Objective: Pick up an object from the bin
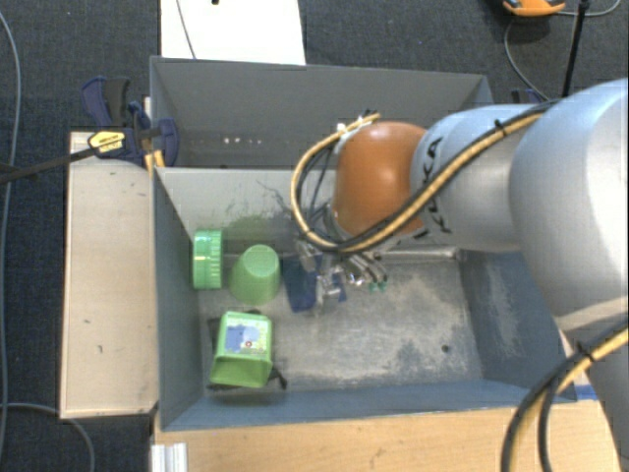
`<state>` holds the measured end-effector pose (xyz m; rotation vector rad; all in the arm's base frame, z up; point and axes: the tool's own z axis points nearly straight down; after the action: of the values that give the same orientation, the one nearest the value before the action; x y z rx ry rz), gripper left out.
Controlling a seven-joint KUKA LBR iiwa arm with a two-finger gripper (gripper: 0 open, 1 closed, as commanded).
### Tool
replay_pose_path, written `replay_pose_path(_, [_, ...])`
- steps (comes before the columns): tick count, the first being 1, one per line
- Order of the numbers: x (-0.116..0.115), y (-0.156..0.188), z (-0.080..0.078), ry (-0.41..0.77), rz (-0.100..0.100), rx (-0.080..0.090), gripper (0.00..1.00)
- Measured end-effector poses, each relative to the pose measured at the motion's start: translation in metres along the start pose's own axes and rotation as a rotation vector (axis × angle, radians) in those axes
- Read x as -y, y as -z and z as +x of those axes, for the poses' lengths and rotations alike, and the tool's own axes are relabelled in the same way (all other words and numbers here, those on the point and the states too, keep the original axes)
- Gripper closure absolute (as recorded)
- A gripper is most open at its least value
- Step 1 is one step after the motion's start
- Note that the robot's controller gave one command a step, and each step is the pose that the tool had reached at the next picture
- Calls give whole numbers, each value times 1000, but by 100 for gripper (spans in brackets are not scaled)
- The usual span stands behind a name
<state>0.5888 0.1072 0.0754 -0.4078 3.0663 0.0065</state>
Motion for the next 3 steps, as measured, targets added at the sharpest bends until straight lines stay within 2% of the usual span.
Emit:
replay_pose_path(1, [-1,1,4,-18,0,9,100])
replay_pose_path(3, [1,0,1,-15,-3,6,100])
